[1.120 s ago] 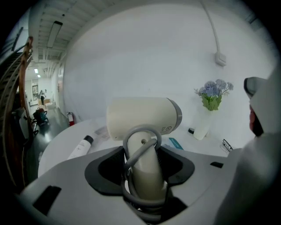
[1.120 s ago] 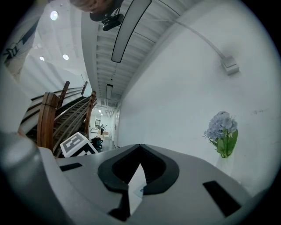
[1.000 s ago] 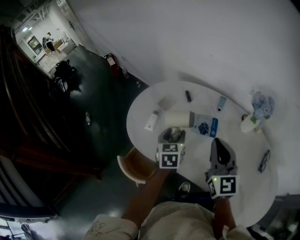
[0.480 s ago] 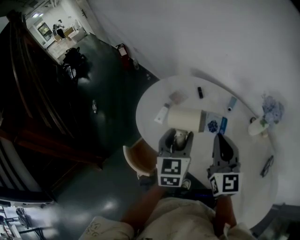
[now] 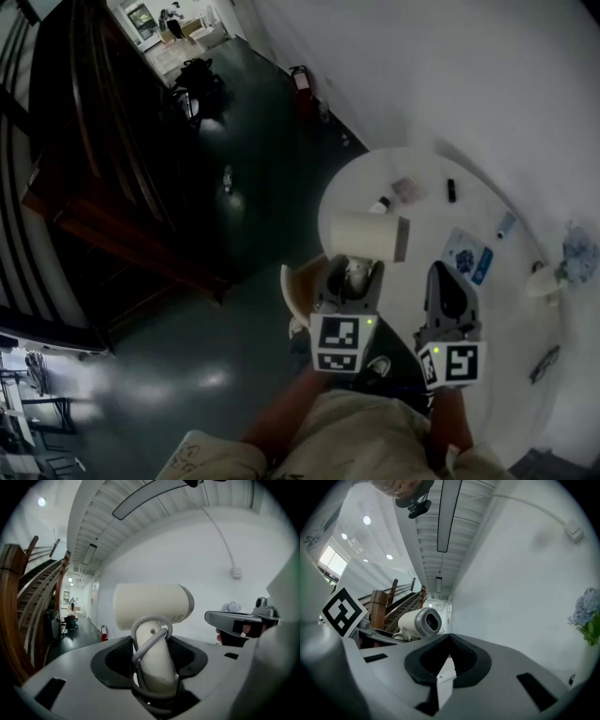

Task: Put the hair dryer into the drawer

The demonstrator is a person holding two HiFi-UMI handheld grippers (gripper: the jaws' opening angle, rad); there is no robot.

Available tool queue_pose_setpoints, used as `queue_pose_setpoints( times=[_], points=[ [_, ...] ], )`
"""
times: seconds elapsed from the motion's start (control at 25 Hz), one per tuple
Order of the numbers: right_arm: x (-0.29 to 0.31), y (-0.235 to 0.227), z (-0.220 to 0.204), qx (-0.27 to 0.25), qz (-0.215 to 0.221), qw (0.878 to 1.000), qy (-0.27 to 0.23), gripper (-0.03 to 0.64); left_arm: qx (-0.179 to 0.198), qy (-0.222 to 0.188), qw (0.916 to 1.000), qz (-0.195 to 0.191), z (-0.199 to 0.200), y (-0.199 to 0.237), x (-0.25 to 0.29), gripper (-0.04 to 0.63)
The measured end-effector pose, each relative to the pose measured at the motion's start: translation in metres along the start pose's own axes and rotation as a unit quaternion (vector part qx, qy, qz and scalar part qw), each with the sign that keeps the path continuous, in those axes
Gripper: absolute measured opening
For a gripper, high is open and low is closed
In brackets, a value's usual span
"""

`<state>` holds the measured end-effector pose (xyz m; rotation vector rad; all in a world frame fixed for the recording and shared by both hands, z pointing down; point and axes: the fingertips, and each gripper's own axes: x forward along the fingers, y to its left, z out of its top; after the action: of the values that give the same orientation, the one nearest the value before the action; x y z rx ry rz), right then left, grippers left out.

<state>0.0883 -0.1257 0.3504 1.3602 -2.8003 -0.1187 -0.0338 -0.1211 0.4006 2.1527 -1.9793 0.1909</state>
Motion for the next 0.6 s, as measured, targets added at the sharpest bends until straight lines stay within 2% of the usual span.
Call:
queue_pose_setpoints(
  times=[0.32, 0.6],
  points=[
    [0.039, 0.059, 0.004, 0.005, 0.076, 0.997, -0.008, 0.005, -0.017, 0.029, 0.9960, 0.082, -0.031, 0.069, -0.036, 0.230],
    [0.057, 0.093, 0.004, 0.008, 0.107, 0.994, -0.006, 0.005, -0.016, 0.072, 0.9916, 0.106, -0.062, 0.104, -0.054, 0.230]
  ],
)
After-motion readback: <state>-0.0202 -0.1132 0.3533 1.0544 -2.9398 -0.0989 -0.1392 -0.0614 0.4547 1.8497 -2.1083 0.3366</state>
